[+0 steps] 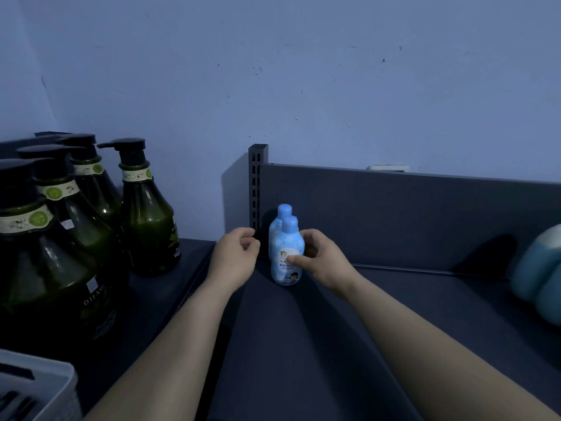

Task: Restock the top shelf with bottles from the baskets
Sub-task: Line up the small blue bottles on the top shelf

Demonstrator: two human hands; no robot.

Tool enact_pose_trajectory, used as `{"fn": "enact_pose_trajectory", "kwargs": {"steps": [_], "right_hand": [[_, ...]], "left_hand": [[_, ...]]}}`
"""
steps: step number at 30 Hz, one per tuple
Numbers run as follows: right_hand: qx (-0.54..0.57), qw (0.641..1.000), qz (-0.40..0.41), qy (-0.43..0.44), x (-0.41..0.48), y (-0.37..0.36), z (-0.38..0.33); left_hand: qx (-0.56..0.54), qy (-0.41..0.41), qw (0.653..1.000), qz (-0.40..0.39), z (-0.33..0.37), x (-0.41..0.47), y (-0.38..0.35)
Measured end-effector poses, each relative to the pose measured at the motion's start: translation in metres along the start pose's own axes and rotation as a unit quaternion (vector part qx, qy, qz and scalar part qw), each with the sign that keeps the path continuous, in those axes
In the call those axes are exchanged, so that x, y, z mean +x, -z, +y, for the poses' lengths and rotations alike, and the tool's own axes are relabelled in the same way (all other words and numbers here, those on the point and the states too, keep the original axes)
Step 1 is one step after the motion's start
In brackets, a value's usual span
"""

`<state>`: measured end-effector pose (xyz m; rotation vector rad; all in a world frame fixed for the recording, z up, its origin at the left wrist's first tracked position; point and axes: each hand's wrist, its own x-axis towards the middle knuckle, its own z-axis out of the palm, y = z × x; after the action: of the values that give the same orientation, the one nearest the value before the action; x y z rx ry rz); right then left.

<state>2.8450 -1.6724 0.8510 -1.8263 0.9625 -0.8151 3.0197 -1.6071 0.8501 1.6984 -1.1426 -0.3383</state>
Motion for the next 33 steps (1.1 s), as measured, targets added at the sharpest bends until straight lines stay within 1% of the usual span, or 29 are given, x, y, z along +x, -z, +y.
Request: {"fn": "enact_pose_trajectory", "kwargs": {"steps": [3, 7, 10, 14, 17, 21, 26, 30, 33], "right_hand": [[0.006, 1.0, 0.007, 0.002, -0.002, -0.005, -0.002], [-0.051, 0.999, 0.014, 0.004, -0.012, -0.008, -0.003], [-0.161, 0.986, 0.032, -0.005, -0.028, 0.0, -0.01], [-0.298, 0.953, 0.044, 0.015, -0.062, 0.024, -0.016], [-0.364, 0.93, 0.054, 0.013, -0.1, 0.046, -0.017], [-0.396, 0.914, 0.085, -0.008, -0.163, 0.086, -0.011], [-0.446, 0.883, 0.139, -0.036, -0.266, 0.15, 0.006], [-0.453, 0.87, 0.176, -0.086, -0.366, 0.203, 0.022], [-0.462, 0.854, 0.199, -0.135, -0.445, 0.24, 0.04]], "left_hand": [[0.006, -0.005, 1.0, 0.004, 0.004, -0.009, 0.002], [0.042, -0.026, 0.999, -0.007, 0.01, -0.022, 0.006], [0.096, -0.071, 0.993, -0.019, 0.021, -0.038, 0.008], [0.157, -0.138, 0.978, -0.017, 0.044, -0.064, 0.006], [0.18, -0.176, 0.967, -0.032, 0.067, -0.09, -0.007], [0.186, -0.232, 0.953, -0.064, 0.102, -0.134, -0.041], [0.181, -0.288, 0.932, -0.122, 0.148, -0.212, -0.102], [0.138, -0.327, 0.918, -0.177, 0.186, -0.288, -0.156], [0.113, -0.359, 0.898, -0.227, 0.214, -0.353, -0.201]]}}
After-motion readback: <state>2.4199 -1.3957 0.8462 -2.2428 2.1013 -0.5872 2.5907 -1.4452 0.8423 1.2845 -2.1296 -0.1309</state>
